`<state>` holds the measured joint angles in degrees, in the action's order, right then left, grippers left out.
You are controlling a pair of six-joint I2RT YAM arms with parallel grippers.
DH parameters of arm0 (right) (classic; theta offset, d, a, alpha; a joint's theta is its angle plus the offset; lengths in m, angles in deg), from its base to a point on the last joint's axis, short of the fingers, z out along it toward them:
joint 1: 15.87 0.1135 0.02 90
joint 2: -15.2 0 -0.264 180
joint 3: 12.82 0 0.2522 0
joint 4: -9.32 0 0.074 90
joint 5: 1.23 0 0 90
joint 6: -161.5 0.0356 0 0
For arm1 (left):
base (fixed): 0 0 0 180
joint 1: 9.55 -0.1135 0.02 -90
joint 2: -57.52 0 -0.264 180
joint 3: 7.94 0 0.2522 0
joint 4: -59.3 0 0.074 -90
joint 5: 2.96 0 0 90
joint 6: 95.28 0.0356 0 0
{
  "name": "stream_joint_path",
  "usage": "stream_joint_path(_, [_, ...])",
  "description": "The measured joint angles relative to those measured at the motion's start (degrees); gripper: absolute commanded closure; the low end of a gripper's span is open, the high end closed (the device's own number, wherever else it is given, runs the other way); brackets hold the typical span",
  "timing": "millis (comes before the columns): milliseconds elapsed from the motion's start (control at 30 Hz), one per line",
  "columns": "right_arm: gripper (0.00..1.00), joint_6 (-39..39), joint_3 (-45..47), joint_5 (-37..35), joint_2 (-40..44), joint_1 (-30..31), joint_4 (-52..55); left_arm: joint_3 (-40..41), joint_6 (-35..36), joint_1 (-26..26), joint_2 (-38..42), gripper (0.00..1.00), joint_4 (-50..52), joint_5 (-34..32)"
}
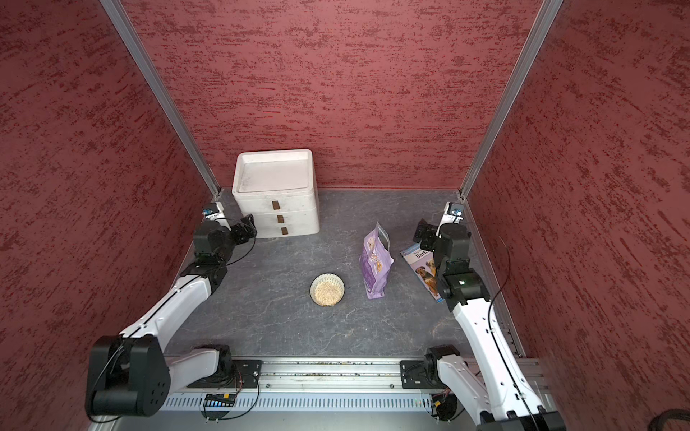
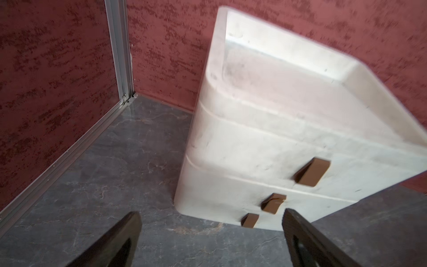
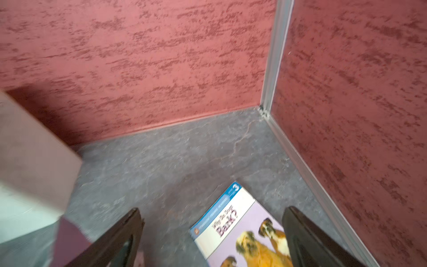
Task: Pour the oats into the breakfast bowl
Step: Close the oats bag at the center of the board.
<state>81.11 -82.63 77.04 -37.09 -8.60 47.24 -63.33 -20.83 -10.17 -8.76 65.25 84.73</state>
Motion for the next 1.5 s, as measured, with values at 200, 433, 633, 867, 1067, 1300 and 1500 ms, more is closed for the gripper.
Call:
stream_joint_path(200, [0.07,0.9,-20.0,19.1,-7.2,2.4,21.2,0.2,-10.9,-4.0,5.1,0.00,7.2,13.6])
stream_joint_path(433, [0.27,-0.2,-23.6,26.0,-16.1,10.6,39.8,-4.3,-15.5,7.1,6.6,0.01,20.9,18.3])
stream_joint_path(633, [0.36,-0.5,-23.6,24.4,-18.6,15.9,45.9,-6.9,-17.4,17.2,8.3,0.05,24.6,16.5])
stream_joint_path(867, [0.40,-0.6,-23.7,20.0,-22.6,16.6,46.8,-5.9,-22.9,28.4,6.6,0.12,22.2,12.9])
stream_joint_path(1067, [1.00,-0.9,-23.9,18.3,-26.3,17.0,44.2,-4.5,-27.2,37.5,0.2,0.17,15.5,10.0])
stream_joint_path(1300, [1.00,0.7,-23.9,15.0,-27.1,20.6,40.5,-6.1,-31.4,44.6,-11.5,0.26,5.9,7.5])
stream_joint_path(1500, [0.47,2.1,-24.1,14.4,-29.0,21.3,38.4,-11.5,-33.9,47.8,-21.5,0.32,-0.3,6.4])
